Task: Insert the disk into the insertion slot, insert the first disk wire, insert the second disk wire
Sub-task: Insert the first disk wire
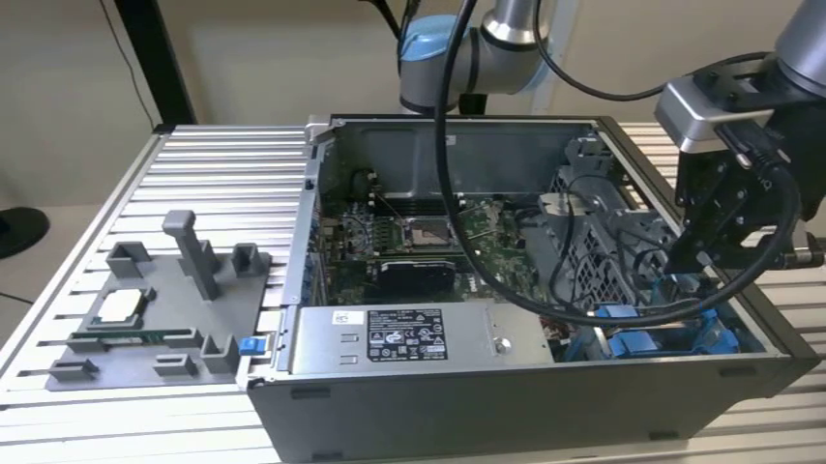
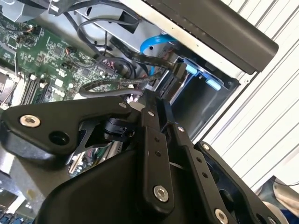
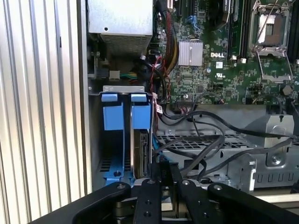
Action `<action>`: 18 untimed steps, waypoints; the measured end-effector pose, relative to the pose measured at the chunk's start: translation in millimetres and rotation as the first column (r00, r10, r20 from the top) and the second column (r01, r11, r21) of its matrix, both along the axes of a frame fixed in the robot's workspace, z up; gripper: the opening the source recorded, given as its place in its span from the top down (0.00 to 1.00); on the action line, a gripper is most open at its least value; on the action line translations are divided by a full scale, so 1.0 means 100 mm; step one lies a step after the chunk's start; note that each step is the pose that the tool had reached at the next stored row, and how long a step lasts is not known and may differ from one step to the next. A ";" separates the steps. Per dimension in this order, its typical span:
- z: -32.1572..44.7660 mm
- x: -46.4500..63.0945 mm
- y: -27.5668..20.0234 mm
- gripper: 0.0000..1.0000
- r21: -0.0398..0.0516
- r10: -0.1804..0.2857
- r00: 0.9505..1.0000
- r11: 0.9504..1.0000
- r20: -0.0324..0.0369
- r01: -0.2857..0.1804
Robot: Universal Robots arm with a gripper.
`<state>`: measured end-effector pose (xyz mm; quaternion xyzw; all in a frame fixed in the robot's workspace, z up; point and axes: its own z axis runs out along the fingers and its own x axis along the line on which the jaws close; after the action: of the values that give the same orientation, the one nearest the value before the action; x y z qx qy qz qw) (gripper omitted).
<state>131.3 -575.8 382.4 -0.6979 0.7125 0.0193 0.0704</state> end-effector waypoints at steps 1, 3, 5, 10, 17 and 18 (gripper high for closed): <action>-0.002 0.00 -0.017 1.00 0.000 0.000 1.000 1.000 0.000 0.000; -0.008 0.00 -0.047 1.00 0.000 -0.001 1.000 1.000 0.000 0.001; -0.012 0.01 -0.068 1.00 -0.001 -0.002 1.000 1.000 -0.001 0.002; -0.020 0.01 -0.101 1.00 -0.003 -0.004 1.000 1.000 -0.002 0.004; -0.029 0.02 -0.125 1.00 -0.006 -0.006 1.000 1.000 -0.004 0.006; -0.030 0.03 -0.127 1.00 -0.007 -0.006 1.000 1.000 -0.004 0.006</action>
<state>133.8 -588.5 379.4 -0.6958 0.7149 0.0180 0.0667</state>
